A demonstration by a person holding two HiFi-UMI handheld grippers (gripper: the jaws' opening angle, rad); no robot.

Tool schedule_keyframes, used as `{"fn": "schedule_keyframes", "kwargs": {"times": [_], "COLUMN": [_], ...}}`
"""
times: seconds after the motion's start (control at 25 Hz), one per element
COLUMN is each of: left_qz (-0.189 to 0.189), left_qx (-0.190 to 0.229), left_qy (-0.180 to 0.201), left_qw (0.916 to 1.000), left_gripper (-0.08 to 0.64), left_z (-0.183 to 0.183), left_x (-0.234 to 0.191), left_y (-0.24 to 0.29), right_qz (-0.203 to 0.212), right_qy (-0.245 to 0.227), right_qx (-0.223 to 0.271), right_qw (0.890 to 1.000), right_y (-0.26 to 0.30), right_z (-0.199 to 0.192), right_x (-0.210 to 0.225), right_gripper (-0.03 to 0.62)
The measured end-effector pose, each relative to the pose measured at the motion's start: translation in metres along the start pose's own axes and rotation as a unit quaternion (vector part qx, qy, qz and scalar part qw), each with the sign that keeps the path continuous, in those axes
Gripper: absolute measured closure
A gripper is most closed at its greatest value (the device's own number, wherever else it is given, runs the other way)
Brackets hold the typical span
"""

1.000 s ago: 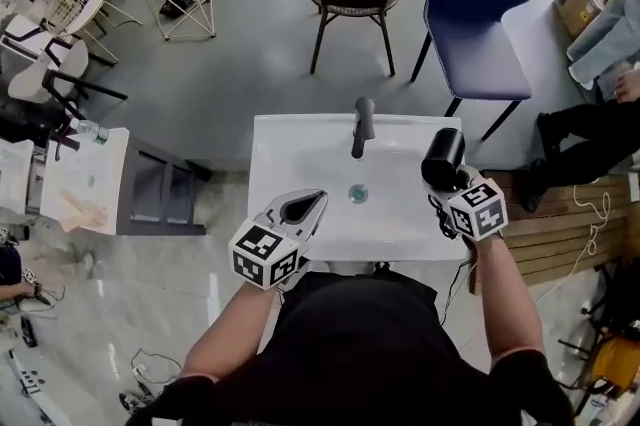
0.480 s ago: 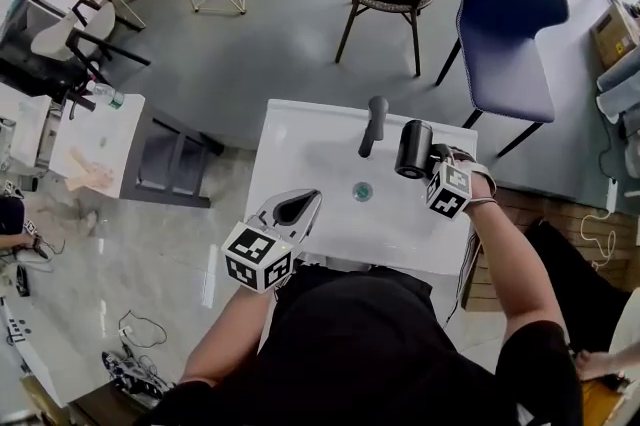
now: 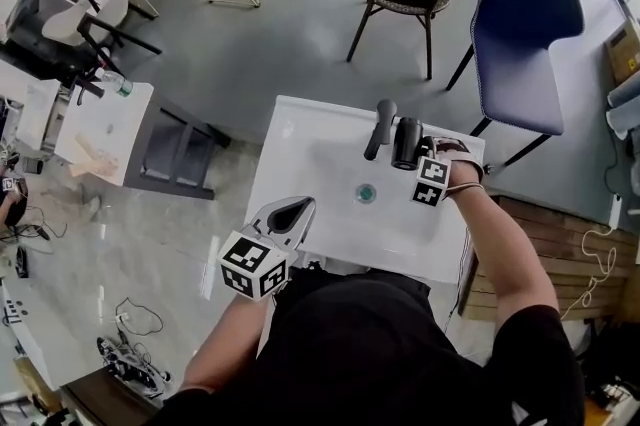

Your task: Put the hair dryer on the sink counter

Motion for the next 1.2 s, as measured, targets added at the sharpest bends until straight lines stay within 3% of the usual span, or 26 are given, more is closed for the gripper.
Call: {"fn": "schedule_keyframes", "kwargs": {"times": [0.32, 0.64, 1.0, 1.2], "left_qz": [0.003, -0.005, -0.006, -0.007], "left_qx": [-0.01, -0.014, -0.02, -0.017], "left_qy": [-0.007, 0.0, -0.004, -0.004], "left_qw": [0.9999, 0.9999, 0.9998, 0.9998], "left_gripper": [0.56, 0.56, 0.56, 0.56], "left_z": [-0.009, -0.007, -0.014, -0.014], "left_x": [0.001, 0.004, 0.005, 0.005], "left_y": [-0.002, 0.003, 0.001, -0.001], "right_qz": [-0.01, 0.032, 0.057, 0.052], "right_qy": [-0.015, -0.007, -0.035, -0.033], "right_qx": [0.002, 0.009, -0.011, -0.01], "right_qw": [1.0, 0.999, 0.998, 0.998], "right_y": [0.012, 0.013, 0.012, 0.007], "right_z": [0.009, 0.009, 0.011, 0.008], "right_x": [-0.001, 0.008, 0.007, 0.009], "right_gripper": [0.42, 0.405, 0.338, 0.332]}}
Point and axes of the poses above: the fingertips, and each gripper's own axes: y forward along the fingers, x to its right, z out of its top, the point moved 5 cm from there along -y, backward along the fingers, and after that the axes turned 10 degrees about -x, right-handed, at the moved point
